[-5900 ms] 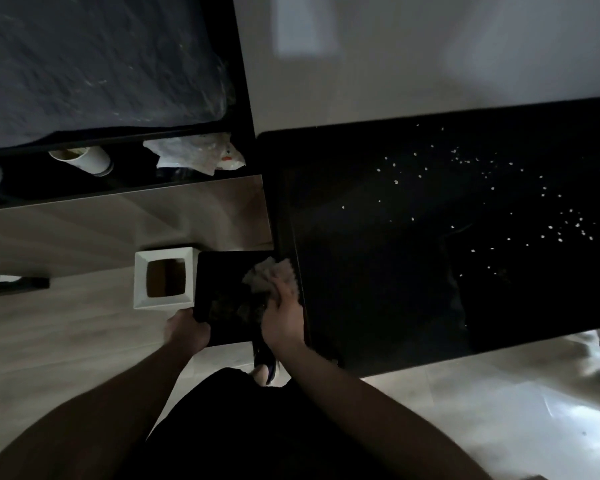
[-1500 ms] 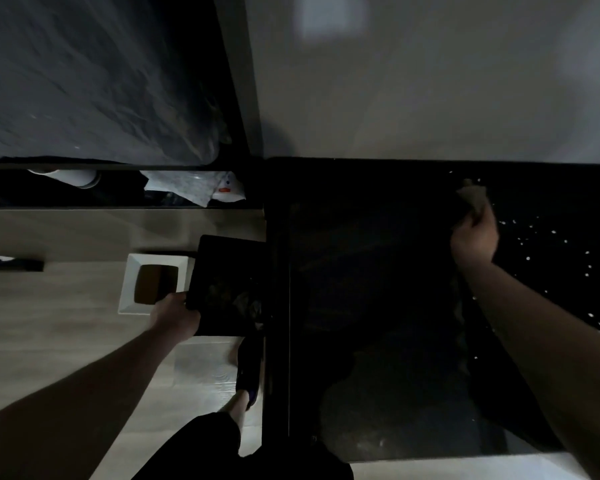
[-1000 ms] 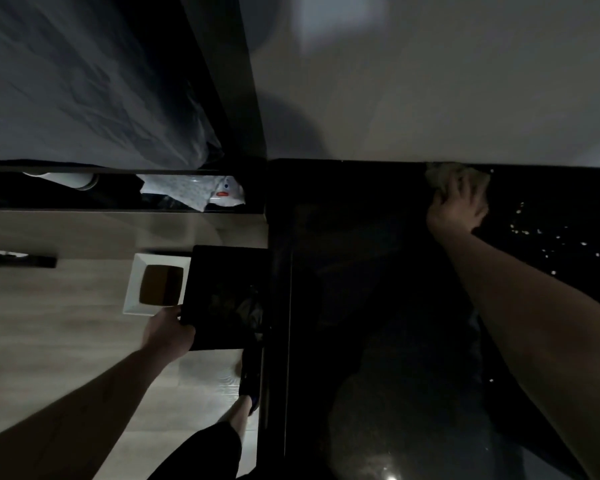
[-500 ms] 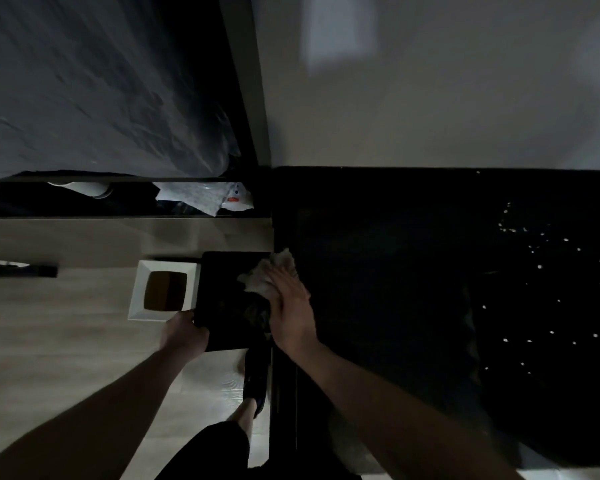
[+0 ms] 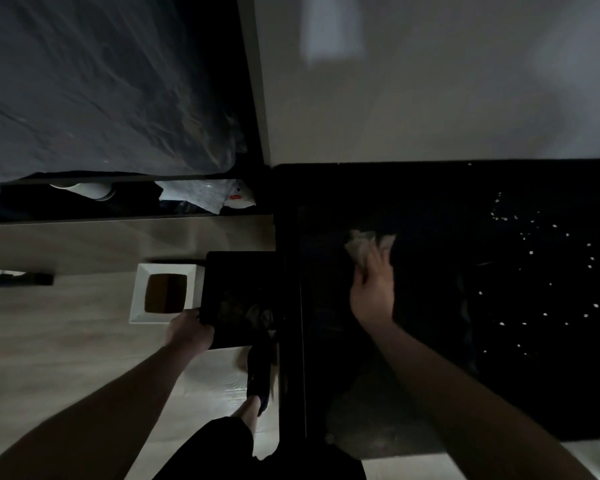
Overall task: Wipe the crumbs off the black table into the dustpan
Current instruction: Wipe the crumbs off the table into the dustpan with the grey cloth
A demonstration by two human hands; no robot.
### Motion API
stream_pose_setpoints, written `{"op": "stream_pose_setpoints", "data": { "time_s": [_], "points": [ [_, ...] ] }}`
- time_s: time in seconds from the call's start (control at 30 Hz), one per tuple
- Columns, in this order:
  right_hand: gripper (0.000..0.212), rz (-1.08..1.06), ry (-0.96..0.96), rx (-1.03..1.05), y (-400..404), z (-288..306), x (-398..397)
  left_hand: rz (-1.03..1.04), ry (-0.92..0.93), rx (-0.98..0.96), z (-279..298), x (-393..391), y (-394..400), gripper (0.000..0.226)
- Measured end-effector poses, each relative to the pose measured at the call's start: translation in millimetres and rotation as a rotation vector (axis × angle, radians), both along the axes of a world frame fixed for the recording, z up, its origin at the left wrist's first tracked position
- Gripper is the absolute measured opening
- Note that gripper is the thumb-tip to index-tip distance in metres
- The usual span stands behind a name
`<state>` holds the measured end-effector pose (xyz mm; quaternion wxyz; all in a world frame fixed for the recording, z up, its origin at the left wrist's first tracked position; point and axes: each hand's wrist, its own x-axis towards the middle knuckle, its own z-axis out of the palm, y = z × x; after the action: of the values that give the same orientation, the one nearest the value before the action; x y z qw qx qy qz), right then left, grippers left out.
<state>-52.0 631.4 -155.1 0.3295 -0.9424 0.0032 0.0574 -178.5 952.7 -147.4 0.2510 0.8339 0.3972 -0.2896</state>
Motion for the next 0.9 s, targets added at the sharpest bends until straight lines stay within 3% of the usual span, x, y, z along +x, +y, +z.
{"op": "stream_pose_setpoints", "data": {
  "time_s": [0.3, 0.5, 0.73, 0.9],
  "points": [
    [0.056, 0.238, 0.297, 0.351, 137.3, 28.2, -159.8, -0.059, 0.019, 0.000, 7.5, -16.3, 11.0, 0.032],
    [0.052, -0.006, 0.285, 0.512, 99.4, 59.8, -184.9, -0.041, 0.032, -0.018, 7.9, -45.4, 28.6, 0.033],
    [0.045, -0.354, 0.006, 0.185, -56.8, 45.9, -124.2, -0.006, 0.049, -0.031, 2.6, -71.5, 33.9, 0.031],
    [0.048, -0.226, 0.162, -0.115, -117.1, 17.0, -112.5, 0.015, 0.056, -0.027, -5.2, -84.1, 32.7, 0.034]
  ]
}}
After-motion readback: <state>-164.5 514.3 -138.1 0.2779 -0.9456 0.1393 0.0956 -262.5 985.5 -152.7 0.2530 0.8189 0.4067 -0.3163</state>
